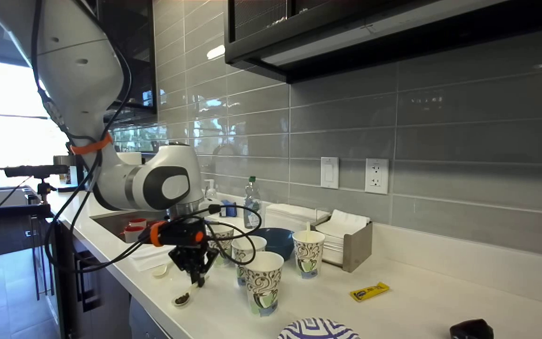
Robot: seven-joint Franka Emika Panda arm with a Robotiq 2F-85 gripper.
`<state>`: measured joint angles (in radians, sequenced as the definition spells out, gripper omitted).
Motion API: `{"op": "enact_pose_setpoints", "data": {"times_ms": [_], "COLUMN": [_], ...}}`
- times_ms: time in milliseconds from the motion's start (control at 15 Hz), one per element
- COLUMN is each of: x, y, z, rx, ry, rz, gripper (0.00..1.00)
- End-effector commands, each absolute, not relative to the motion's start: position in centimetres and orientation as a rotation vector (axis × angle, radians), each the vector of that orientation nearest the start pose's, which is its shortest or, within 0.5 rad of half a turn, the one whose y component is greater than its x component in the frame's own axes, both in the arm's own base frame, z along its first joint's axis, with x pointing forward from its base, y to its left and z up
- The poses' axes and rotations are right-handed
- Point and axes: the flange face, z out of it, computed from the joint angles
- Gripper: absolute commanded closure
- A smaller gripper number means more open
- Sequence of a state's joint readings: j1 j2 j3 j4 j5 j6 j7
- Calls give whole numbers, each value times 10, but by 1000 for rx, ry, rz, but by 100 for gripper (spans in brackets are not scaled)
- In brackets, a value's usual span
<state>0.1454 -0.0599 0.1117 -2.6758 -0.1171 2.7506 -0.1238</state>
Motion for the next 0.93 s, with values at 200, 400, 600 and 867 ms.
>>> {"op": "enact_pose_setpoints", "data": {"times_ms": [200, 400, 600, 867], "x": [409, 406, 401, 398], "y": [111, 115, 117, 120], "z": [290, 307, 328, 365], "rx": [-3095, -3102, -3110, -3119], "ry": [-788, -794, -791, -800], "rz": [-248, -256, -248, -236], "gripper": [97, 97, 97, 97]}}
